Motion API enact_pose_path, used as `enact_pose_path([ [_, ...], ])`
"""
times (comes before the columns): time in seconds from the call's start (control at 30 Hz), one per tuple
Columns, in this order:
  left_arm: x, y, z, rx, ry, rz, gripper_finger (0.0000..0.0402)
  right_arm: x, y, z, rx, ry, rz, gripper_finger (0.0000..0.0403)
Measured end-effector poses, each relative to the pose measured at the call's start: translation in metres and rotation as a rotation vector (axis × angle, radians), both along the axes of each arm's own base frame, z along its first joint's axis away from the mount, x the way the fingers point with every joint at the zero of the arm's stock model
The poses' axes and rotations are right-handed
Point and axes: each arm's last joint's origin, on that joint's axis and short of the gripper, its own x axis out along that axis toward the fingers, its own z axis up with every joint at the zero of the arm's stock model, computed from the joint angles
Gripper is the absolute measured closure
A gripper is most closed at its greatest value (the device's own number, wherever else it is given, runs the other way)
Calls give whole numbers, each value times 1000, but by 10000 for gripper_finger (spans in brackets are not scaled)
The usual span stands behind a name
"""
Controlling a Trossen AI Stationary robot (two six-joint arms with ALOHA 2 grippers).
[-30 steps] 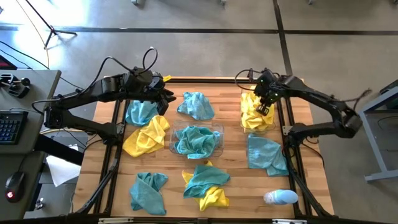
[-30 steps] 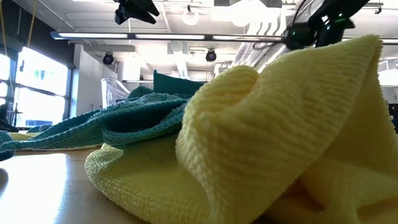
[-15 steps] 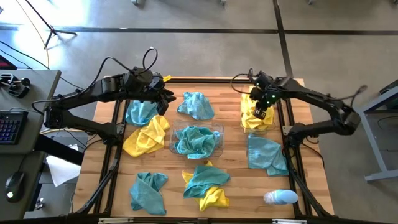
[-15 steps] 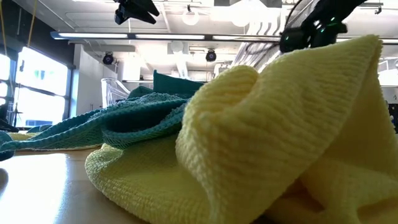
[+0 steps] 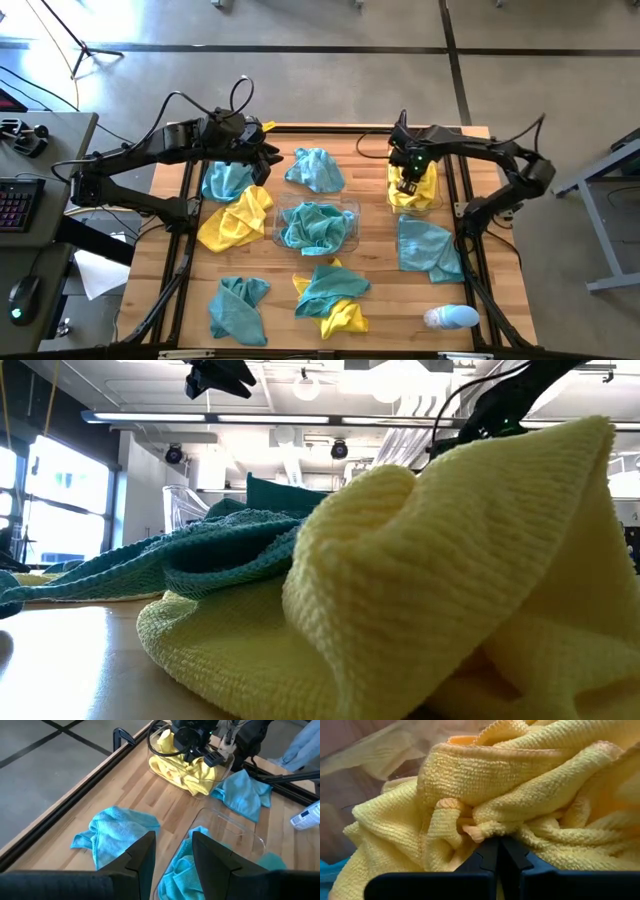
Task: Sort microfiber towel by color & place in baskets
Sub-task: Put the yellow towel into the top transparent bin, then put the blue towel into the bottom transparent bin
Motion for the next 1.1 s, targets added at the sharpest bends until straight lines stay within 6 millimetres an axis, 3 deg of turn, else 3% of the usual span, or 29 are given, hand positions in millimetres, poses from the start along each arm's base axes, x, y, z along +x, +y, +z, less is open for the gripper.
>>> enact_pose_path([
  [0.53, 0, 1, 0, 60, 21, -14, 286, -44, 39, 76, -184, -254, -211, 403],
  [0.93, 0, 1, 0, 88, 32, -34, 286, -43, 50, 82, -182, -303, -298, 402],
  [1.1, -1, 1, -1, 107, 52, -51, 286, -46, 55, 94, -218, -433, -346, 402],
])
